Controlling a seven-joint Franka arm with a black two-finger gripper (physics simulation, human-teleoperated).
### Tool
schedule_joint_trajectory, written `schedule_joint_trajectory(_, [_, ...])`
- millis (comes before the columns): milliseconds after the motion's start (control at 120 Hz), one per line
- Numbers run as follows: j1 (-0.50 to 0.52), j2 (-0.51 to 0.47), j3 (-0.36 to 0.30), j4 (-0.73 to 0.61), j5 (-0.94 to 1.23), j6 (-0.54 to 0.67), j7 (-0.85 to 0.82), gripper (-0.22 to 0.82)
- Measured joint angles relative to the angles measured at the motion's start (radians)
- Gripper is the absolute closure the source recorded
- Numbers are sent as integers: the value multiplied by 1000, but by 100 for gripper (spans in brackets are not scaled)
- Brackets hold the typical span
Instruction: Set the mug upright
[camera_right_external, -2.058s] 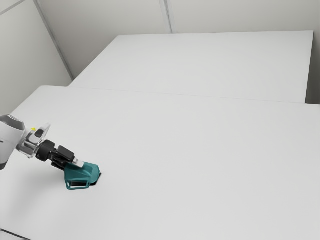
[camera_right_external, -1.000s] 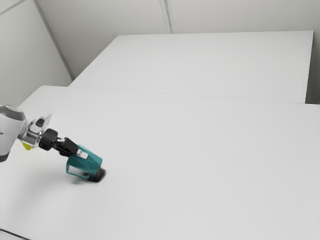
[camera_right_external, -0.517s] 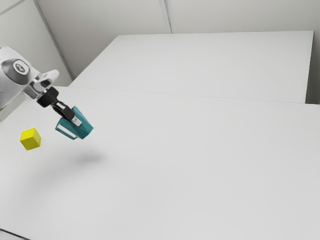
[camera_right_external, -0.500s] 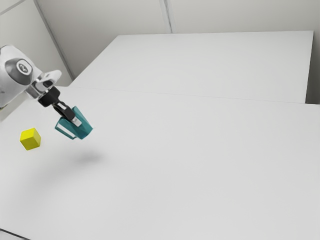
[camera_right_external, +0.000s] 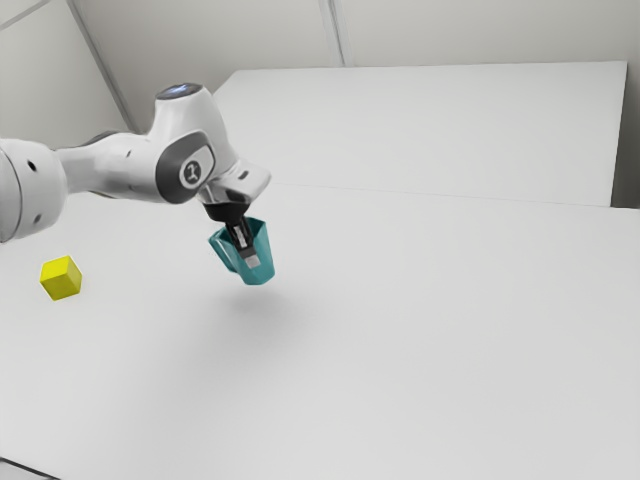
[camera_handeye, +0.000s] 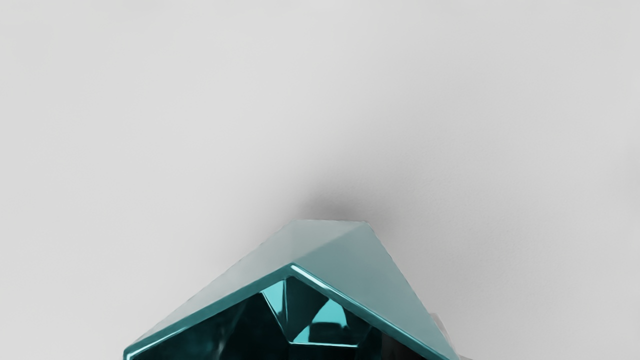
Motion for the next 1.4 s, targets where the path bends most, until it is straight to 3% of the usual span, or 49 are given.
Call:
schedule_joint_trajectory(108, [-82, -4, -7, -22, 36, 40, -39, 77])
schedule_joint_trajectory(217, [-89, -11, -7, -31, 58, 69, -73, 77])
schedule_joint_trajectory(583, [111, 13, -30, -56, 107, 114, -171, 78])
schedule_joint_trajectory(1083, [-23, -22, -29, -155, 119, 164, -258, 79])
schedule_joint_trajectory(1400, [4, -12, -29, -188, 120, 196, -288, 79])
